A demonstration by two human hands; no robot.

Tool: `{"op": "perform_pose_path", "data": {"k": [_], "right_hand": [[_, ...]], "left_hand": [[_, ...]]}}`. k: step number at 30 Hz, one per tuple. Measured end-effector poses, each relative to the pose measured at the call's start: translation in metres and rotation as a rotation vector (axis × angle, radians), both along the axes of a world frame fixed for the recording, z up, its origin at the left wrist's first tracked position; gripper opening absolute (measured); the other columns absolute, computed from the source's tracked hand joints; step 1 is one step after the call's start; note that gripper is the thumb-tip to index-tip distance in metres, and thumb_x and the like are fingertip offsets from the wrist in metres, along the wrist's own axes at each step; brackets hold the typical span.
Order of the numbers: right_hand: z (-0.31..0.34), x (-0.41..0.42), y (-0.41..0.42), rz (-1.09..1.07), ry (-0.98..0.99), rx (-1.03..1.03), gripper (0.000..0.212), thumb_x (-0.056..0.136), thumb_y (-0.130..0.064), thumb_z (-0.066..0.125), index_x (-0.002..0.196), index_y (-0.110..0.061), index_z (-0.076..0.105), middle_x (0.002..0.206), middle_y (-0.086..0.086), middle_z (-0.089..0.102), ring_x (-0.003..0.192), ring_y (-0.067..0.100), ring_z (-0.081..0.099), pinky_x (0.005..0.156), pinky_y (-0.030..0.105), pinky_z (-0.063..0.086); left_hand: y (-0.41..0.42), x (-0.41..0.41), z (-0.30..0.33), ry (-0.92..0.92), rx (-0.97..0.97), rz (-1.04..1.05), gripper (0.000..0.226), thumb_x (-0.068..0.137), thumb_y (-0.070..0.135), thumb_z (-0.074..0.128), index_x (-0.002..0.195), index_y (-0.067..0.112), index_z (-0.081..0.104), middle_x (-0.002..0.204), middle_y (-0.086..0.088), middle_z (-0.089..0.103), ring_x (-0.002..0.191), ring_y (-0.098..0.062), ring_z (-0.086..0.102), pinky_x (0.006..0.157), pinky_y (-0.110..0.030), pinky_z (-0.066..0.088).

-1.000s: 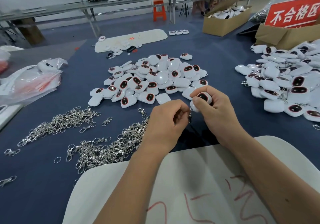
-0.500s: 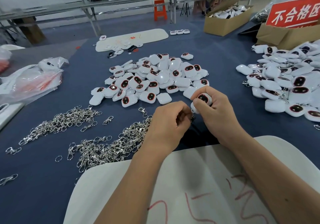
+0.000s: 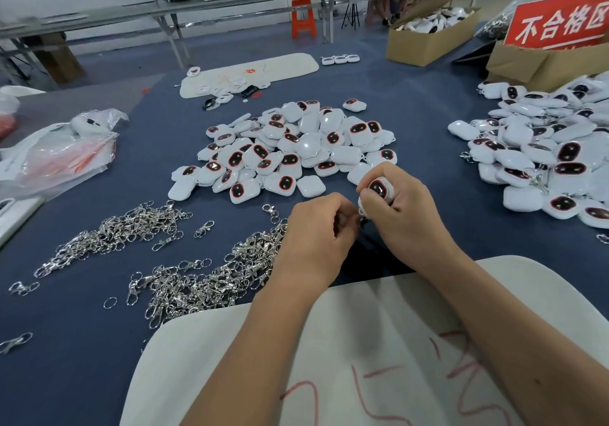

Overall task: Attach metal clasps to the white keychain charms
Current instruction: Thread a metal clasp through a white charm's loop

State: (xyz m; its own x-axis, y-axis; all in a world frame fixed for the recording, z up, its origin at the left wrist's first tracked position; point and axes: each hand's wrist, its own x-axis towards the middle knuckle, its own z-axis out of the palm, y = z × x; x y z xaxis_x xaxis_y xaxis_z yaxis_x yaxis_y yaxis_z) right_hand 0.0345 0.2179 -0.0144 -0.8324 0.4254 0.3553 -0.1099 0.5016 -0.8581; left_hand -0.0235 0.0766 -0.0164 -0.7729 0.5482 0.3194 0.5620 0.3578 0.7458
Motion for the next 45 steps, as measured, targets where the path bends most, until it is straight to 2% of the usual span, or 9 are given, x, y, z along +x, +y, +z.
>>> {"op": "perform_pose_path", "data": {"k": [5,9,14,20,26,37,39,42,45], "right_hand": [[0.004,0.002,0.002,0.058,0.034,-0.369,0.017,0.103,-0.014,0.057,0.087,-0.016,0.063,0.062,-0.011,0.050,0.053,0.009,0.042,0.049,0.022,0.036],[0.010,0.004,0.001,0.200,0.037,-0.752,0.017,0.105,-0.013,0.053,0.091,-0.013,0.062,0.059,-0.004,0.033,0.046,0.009,0.029,0.043,0.021,0.025],[0.010,0.003,-0.001,0.273,-0.028,-0.889,0.013,0.105,-0.016,0.053,0.096,-0.014,0.062,0.058,-0.005,0.033,0.046,0.007,0.027,0.044,0.022,0.017],[0.007,0.002,-0.003,0.306,0.018,-0.881,0.011,0.106,-0.019,0.056,0.107,-0.009,0.058,0.062,-0.002,0.036,0.048,0.009,0.029,0.044,0.021,0.020],[0.005,0.003,-0.004,0.292,0.098,-0.793,0.036,0.088,-0.036,0.070,0.104,-0.005,0.062,0.064,0.002,0.050,0.050,0.015,0.046,0.044,0.023,0.036],[-0.006,0.001,-0.009,0.136,0.068,-0.420,0.024,0.096,-0.029,0.077,0.103,-0.010,0.063,0.059,0.007,0.063,0.049,0.025,0.060,0.047,0.033,0.052],[-0.003,0.002,-0.008,0.157,0.091,-0.484,0.024,0.096,-0.030,0.076,0.101,-0.010,0.064,0.061,0.007,0.063,0.050,0.022,0.060,0.046,0.030,0.050],[0.004,0.004,-0.006,0.212,0.146,-0.684,0.026,0.090,-0.039,0.074,0.095,-0.015,0.068,0.062,0.004,0.060,0.050,0.016,0.057,0.045,0.024,0.046],[0.006,0.004,-0.004,0.234,0.155,-0.791,0.031,0.087,-0.041,0.072,0.096,-0.012,0.068,0.062,0.000,0.058,0.051,0.014,0.054,0.046,0.021,0.045]], "left_hand": [[0.001,-0.001,0.003,0.062,0.153,0.002,0.008,0.092,0.014,0.066,0.087,0.020,0.068,0.079,0.008,0.068,0.075,-0.013,0.063,0.067,-0.028,0.050],[0.001,0.000,0.009,0.130,0.284,-0.044,0.015,0.086,0.006,0.073,0.091,0.019,0.069,0.094,0.012,0.067,0.096,-0.016,0.063,0.069,-0.017,0.048],[0.001,0.001,0.010,0.106,0.406,0.022,0.018,0.083,-0.002,0.073,0.088,0.015,0.075,0.090,0.011,0.073,0.092,-0.012,0.069,0.077,-0.016,0.051],[0.000,0.000,0.010,0.072,0.457,0.064,0.015,0.085,0.005,0.074,0.086,0.019,0.074,0.082,0.014,0.072,0.080,-0.010,0.070,0.074,-0.017,0.052],[0.000,-0.003,0.009,0.046,0.416,0.164,0.015,0.083,0.011,0.073,0.077,0.024,0.071,0.075,0.012,0.071,0.075,-0.017,0.068,0.072,-0.038,0.057],[-0.010,-0.011,0.016,0.289,-0.062,0.048,0.016,0.088,0.002,0.058,0.080,0.012,0.068,0.076,-0.004,0.066,0.075,-0.026,0.059,0.072,-0.047,0.050],[-0.009,-0.006,0.017,0.210,0.039,0.088,0.014,0.089,0.002,0.065,0.082,0.012,0.072,0.077,0.000,0.069,0.076,-0.020,0.063,0.075,-0.040,0.053],[0.001,0.003,0.019,-0.141,0.397,0.141,0.009,0.088,0.001,0.074,0.089,0.010,0.074,0.080,0.003,0.074,0.073,-0.006,0.067,0.071,-0.019,0.053],[0.009,0.009,0.015,-0.493,0.592,0.106,0.009,0.089,0.005,0.076,0.097,0.010,0.073,0.086,-0.005,0.077,0.081,-0.015,0.071,0.081,-0.026,0.056]]}}
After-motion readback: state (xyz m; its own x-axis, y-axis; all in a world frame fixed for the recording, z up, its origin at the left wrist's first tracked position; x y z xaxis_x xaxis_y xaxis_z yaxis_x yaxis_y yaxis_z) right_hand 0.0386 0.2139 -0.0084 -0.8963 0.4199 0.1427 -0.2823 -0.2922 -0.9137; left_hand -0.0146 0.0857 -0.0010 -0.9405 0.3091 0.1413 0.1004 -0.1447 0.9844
